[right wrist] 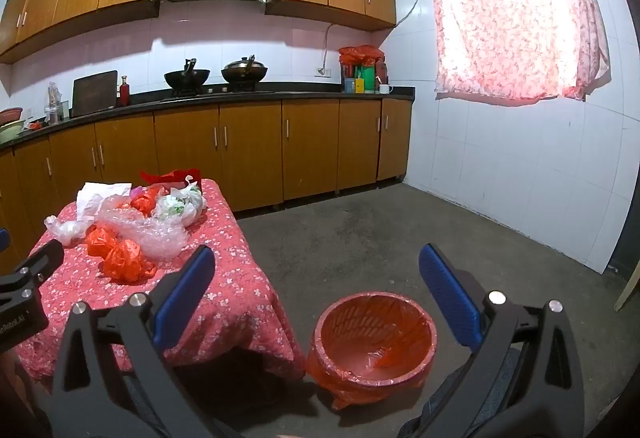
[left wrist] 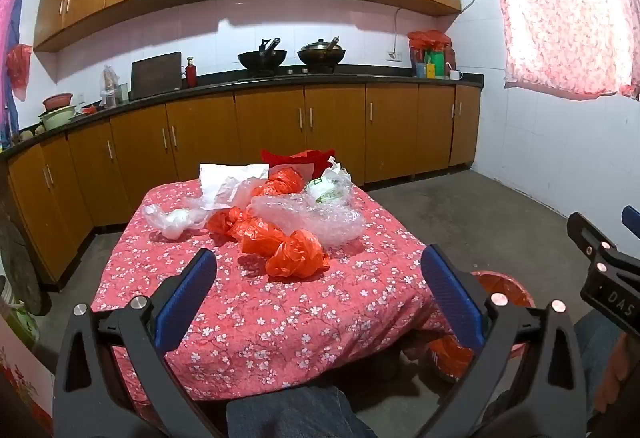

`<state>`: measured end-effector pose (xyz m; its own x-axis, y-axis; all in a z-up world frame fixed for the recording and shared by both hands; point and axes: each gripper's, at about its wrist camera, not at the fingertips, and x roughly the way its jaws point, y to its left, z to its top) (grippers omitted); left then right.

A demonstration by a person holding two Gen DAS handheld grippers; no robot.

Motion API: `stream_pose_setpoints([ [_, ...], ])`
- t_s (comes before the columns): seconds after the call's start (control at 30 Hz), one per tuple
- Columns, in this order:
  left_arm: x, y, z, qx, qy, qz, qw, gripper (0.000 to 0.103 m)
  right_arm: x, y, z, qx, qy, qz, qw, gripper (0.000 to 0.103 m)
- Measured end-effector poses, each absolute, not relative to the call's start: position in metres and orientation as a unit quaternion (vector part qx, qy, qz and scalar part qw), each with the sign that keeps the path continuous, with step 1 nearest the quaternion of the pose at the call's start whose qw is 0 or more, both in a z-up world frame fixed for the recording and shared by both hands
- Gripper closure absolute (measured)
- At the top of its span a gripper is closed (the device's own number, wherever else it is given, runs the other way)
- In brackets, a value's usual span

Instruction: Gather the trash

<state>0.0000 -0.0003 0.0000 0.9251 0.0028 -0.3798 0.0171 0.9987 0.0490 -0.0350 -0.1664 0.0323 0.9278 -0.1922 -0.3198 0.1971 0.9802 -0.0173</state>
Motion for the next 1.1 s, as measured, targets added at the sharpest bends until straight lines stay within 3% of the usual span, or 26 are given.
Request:
stream_pose_setpoints([
  [1.1,-0.0001,-0.0001,0.0,0.023,0.192,-0.004,0.981,0.002,-0.0345,-0.1639,0.0311,0.008,0.162,-0.098,0.982,0.004],
])
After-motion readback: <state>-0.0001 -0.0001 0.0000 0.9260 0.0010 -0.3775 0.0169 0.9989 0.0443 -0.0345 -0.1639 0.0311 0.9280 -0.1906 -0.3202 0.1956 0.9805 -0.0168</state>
